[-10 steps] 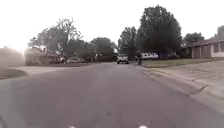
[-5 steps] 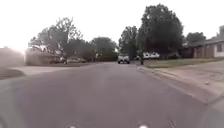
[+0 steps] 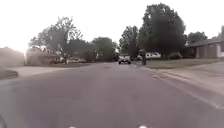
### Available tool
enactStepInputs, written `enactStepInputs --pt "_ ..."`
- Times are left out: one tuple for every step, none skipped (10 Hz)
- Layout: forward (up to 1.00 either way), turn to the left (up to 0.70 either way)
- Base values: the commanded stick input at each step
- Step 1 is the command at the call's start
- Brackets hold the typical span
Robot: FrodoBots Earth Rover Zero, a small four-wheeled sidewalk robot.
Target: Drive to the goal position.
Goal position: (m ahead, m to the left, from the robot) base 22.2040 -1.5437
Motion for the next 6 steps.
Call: enactStepInputs --pt "1.00 0.00" --pt "1.00 0.00" --pt "1.00 -0.06" --pt "1.00 -0.26" --pt "1.00 -0.38" --pt "1.00 -0.09"
